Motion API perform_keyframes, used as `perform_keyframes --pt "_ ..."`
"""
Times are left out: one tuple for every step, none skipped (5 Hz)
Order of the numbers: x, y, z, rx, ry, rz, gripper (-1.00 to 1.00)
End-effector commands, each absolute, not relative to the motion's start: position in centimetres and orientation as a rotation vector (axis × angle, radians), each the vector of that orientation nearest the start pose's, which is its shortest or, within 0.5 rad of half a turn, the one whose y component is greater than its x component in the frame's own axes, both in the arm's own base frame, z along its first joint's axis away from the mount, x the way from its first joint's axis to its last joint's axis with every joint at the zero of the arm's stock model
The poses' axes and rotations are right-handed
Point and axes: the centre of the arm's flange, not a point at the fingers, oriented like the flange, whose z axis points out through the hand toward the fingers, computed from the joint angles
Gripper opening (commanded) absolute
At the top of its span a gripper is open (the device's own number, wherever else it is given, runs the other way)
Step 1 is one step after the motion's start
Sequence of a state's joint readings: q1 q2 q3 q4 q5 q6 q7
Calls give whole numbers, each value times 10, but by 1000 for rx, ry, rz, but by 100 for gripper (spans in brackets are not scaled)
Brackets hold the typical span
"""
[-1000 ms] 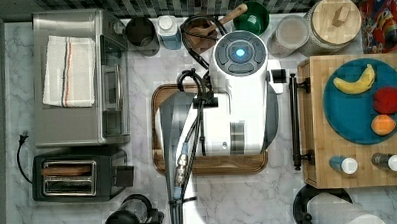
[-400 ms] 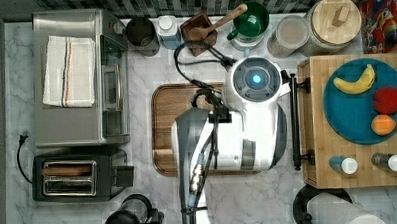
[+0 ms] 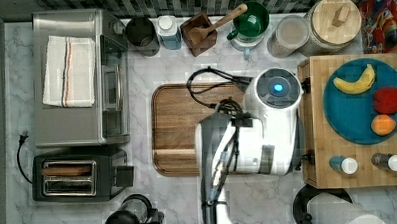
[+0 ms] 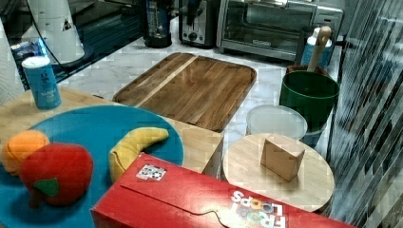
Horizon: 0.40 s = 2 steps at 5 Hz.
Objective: Open the drawer.
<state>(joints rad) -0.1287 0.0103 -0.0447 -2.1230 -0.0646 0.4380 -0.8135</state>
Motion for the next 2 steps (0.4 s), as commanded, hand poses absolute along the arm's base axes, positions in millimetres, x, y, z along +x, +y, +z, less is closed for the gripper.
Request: perform_keyframes --pt "538 -180 424 -3221 -143 12 100" --pt "540 -201 420 -3225 -219 -16 100"
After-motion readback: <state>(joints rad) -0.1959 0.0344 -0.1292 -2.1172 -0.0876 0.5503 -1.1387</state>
